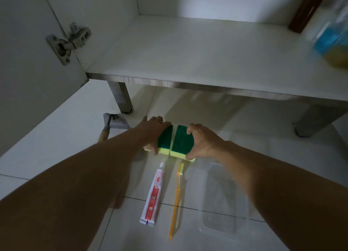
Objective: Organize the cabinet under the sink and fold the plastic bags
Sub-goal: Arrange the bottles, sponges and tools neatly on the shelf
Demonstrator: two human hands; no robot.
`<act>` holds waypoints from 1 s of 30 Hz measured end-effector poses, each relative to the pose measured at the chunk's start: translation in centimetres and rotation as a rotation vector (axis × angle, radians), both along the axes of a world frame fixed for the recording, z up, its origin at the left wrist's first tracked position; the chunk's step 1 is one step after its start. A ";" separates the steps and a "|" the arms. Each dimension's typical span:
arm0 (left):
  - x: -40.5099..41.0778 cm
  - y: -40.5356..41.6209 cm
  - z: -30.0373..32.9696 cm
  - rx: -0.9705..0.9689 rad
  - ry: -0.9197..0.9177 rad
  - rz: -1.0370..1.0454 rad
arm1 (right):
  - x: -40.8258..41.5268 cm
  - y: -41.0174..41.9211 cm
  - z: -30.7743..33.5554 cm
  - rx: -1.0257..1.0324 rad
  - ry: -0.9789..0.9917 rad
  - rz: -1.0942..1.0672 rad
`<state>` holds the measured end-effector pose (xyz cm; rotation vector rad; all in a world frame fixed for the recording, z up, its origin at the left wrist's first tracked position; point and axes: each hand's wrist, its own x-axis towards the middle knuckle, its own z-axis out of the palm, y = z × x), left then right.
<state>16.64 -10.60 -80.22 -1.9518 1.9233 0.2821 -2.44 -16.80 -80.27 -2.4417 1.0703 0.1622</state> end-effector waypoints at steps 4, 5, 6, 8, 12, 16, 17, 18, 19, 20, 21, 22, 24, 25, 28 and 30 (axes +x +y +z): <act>-0.5 0.9 4.9 0.088 0.106 0.005 | -1.3 -0.4 5.3 0.026 0.038 -0.002; -0.7 1.1 6.4 0.122 0.126 0.002 | -1.7 -0.5 7.1 0.050 0.060 0.009; -0.9 1.2 8.0 0.160 0.146 0.002 | -2.2 -0.6 8.9 0.082 0.091 0.019; -1.6 1.1 11.3 0.252 0.200 0.040 | -3.1 -1.0 12.7 0.142 0.178 0.020; -2.6 -1.0 17.9 0.431 0.336 0.067 | -4.6 -2.9 20.0 0.198 0.336 -0.010; -3.7 -4.6 23.5 0.386 0.434 0.037 | -6.3 -6.0 25.6 0.248 0.302 -0.073; -4.0 -5.7 24.6 0.354 0.434 0.026 | -6.6 -7.0 26.5 0.237 0.283 -0.096; -4.3 -6.8 25.5 0.322 0.430 0.016 | -7.0 -8.2 27.2 0.219 0.260 -0.123; -4.6 -8.1 26.1 0.291 0.425 0.012 | -7.3 -9.3 27.8 0.201 0.234 -0.150; -4.9 -9.3 26.5 0.248 0.408 0.011 | -7.6 -10.5 28.2 0.182 0.210 -0.173; -5.2 -10.5 26.5 0.189 0.380 0.008 | -7.9 -11.8 28.4 0.155 0.188 -0.191; -5.4 -11.8 26.3 0.120 0.347 0.001 | -8.2 -13.2 28.3 0.117 0.172 -0.206; -5.8 -14.4 25.4 -0.008 0.320 -0.014 | -8.6 -16.3 27.8 0.064 0.144 -0.247; -5.9 -15.8 25.0 -0.052 0.311 -0.015 | -8.9 -17.7 27.3 0.059 0.129 -0.282; -6.7 -19.9 23.7 -0.130 0.251 0.001 | -9.9 -21.9 25.6 0.082 0.094 -0.378; -7.3 -22.7 22.4 -0.163 0.230 -0.003 | -10.6 -24.4 24.3 0.088 0.075 -0.401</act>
